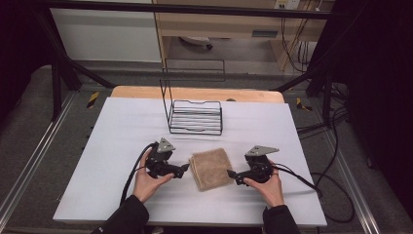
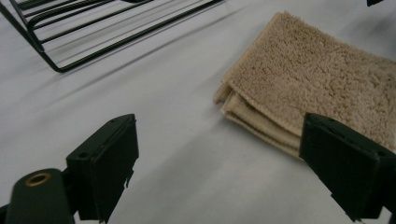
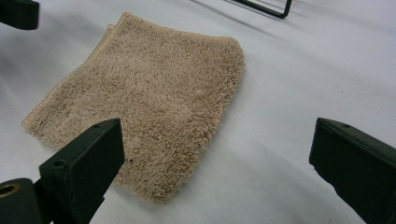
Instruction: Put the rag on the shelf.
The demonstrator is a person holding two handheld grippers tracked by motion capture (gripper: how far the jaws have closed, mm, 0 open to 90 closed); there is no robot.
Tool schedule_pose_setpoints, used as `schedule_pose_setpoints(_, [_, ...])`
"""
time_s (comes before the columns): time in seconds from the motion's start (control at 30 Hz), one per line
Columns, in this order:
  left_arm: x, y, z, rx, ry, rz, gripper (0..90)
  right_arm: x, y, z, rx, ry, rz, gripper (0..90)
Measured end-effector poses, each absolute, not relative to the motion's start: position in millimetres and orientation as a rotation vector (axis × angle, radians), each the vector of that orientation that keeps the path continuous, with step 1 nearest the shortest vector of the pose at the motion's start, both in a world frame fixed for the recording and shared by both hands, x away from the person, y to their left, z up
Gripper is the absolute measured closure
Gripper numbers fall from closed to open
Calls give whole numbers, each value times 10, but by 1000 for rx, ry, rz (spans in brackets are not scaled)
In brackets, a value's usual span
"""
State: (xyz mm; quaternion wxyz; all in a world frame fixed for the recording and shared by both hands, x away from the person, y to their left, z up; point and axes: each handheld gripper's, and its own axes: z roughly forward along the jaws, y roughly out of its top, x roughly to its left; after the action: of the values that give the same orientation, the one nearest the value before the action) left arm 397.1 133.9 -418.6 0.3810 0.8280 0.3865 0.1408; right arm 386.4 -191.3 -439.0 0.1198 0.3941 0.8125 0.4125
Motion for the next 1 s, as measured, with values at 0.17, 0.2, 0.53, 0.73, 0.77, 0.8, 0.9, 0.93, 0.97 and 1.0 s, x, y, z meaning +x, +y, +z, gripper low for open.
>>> schedule_pose_setpoints(0.17, [4062, 1205, -4212, 2121, 1018, 366, 174, 3863, -1913, -4388, 1152, 2374, 1208, 39])
schedule_pose_setpoints(0.2, [4075, 1183, -4220, 2122, 1022, 373, 194, 3865, -1917, -4386, 1145, 2374, 1209, 40])
schedule_pose_setpoints(0.53, [4190, 1026, -4353, 2133, 1077, 351, 365, 3866, -1914, -4389, 1151, 2373, 1209, 45])
schedule_pose_setpoints(0.73, [4226, 977, -4421, 2131, 1114, 295, 473, 3867, -1916, -4385, 1152, 2375, 1213, 50])
schedule_pose_setpoints(0.77, [4229, 973, -4424, 2128, 1114, 288, 487, 3870, -1917, -4385, 1150, 2372, 1214, 50])
schedule_pose_setpoints(0.8, [4231, 967, -4427, 2124, 1116, 281, 503, 3872, -1918, -4385, 1149, 2372, 1214, 50])
schedule_pose_setpoints(0.9, [4234, 944, -4444, 2119, 1124, 264, 544, 3876, -1915, -4387, 1150, 2372, 1217, 53])
schedule_pose_setpoints(0.93, [4233, 935, -4447, 2119, 1123, 263, 555, 3876, -1915, -4387, 1150, 2372, 1219, 54])
schedule_pose_setpoints(0.97, [4230, 925, -4451, 2117, 1125, 263, 565, 3876, -1914, -4387, 1150, 2372, 1220, 55])
schedule_pose_setpoints(1.0, [4227, 916, -4454, 2114, 1126, 261, 573, 3877, -1914, -4385, 1152, 2373, 1222, 55])
